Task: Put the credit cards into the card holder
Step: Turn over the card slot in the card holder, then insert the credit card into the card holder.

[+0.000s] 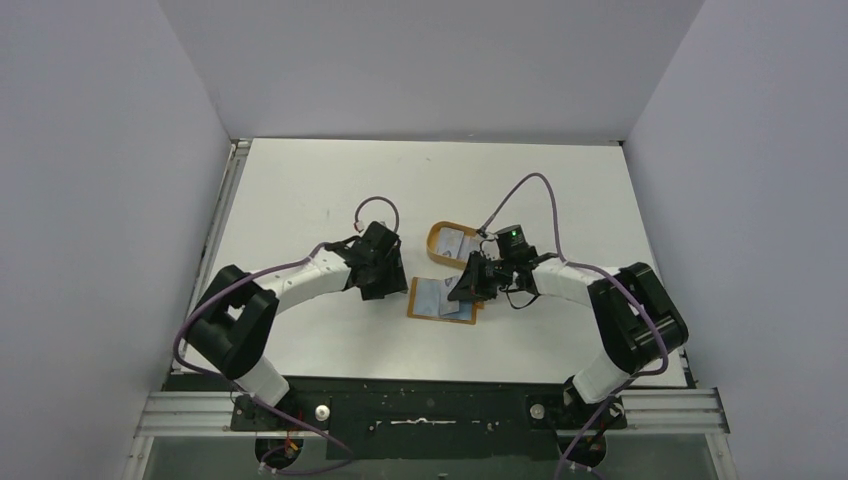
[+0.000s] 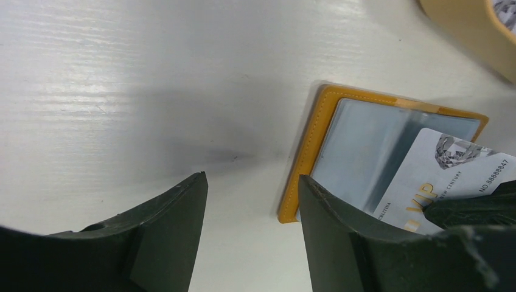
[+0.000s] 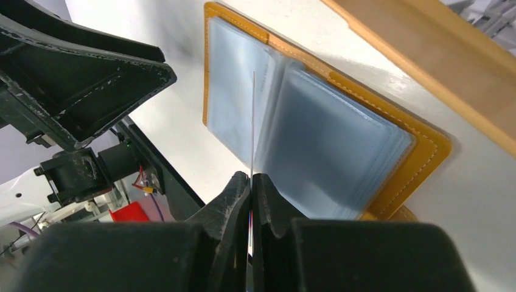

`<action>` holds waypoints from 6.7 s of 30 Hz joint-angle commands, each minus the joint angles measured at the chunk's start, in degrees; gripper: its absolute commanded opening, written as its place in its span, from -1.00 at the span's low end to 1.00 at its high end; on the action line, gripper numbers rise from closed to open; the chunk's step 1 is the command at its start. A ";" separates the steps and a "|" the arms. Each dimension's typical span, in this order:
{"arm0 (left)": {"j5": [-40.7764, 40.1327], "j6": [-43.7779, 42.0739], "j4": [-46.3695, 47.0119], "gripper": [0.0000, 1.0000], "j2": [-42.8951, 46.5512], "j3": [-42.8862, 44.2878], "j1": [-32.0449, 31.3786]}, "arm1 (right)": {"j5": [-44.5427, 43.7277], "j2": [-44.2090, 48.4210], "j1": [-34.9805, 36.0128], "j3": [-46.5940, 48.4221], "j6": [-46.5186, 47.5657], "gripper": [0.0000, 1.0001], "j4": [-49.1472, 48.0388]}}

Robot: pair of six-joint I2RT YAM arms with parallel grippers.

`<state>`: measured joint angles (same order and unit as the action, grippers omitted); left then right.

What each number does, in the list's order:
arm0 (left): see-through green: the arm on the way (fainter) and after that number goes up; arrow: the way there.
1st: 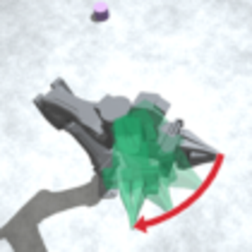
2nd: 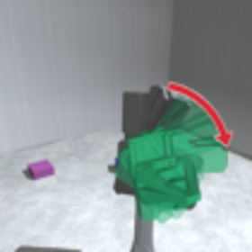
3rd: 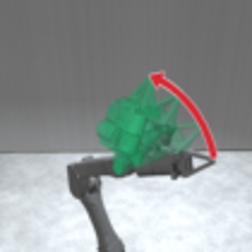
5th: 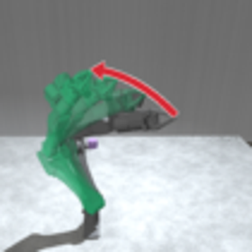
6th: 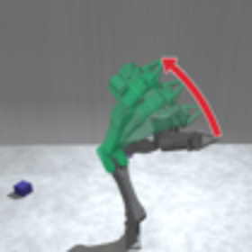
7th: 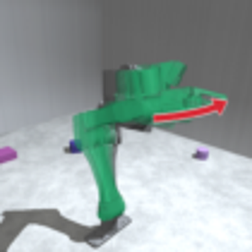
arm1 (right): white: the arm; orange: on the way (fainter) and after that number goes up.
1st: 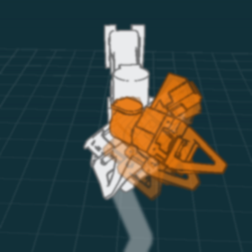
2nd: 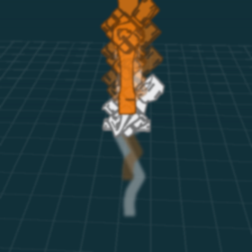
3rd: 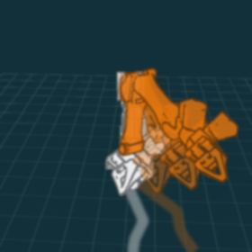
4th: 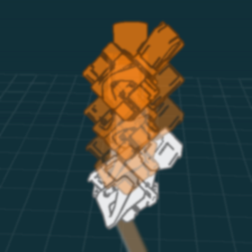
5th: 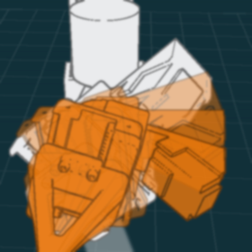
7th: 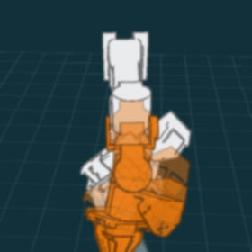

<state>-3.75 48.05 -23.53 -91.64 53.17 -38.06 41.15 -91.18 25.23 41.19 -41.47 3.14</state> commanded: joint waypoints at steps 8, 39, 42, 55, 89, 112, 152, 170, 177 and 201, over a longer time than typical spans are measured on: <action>3.46 1.08 2.34 0.03 -3.56 1.85 0.36 | 3.58 -2.45 0.34 -2.50 -2.21 -1.00 -6.14; 8.82 0.47 4.50 -0.16 -7.86 3.15 0.02 | 4.12 -7.44 2.18 -1.49 -6.23 -1.00 -12.84; 9.25 0.38 4.58 -0.19 -8.33 3.41 -0.08 | 3.95 -7.80 2.53 -1.12 -6.25 -1.00 -12.93; 10.60 0.20 5.08 -0.32 -9.75 3.94 -0.61 | 2.96 -8.70 4.03 -0.37 -7.55 -1.00 -15.04; 11.68 1.67 7.01 -0.41 -9.56 2.00 -2.18 | -13.67 -6.82 6.86 -5.74 -13.87 -1.00 -18.79; 10.78 1.87 6.91 -0.62 -9.23 0.96 -2.19 | -17.26 -3.83 6.21 -8.82 -15.57 -1.00 -18.54; 12.19 6.60 10.65 -1.00 -9.67 -2.08 -3.54 | -19.56 -0.73 7.15 -10.96 -16.93 -1.00 -19.14; 11.68 12.94 16.73 -1.00 -7.76 -8.24 -4.70 | -18.04 -2.75 8.69 -14.79 -21.97 -0.80 -27.42; 11.39 13.02 16.80 -1.00 -6.94 -8.63 -4.85 | -20.27 2.64 8.69 -12.93 -19.07 -0.12 -19.26; 13.49 13.71 22.62 -1.00 -6.41 -10.71 -5.53 | -35.11 7.63 13.70 2.97 -4.56 0.03 13.68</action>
<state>8.84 62.52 1.85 -97.60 44.31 -42.81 12.58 -87.20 38.41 41.23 -50.48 9.04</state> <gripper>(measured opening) 0.006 0.505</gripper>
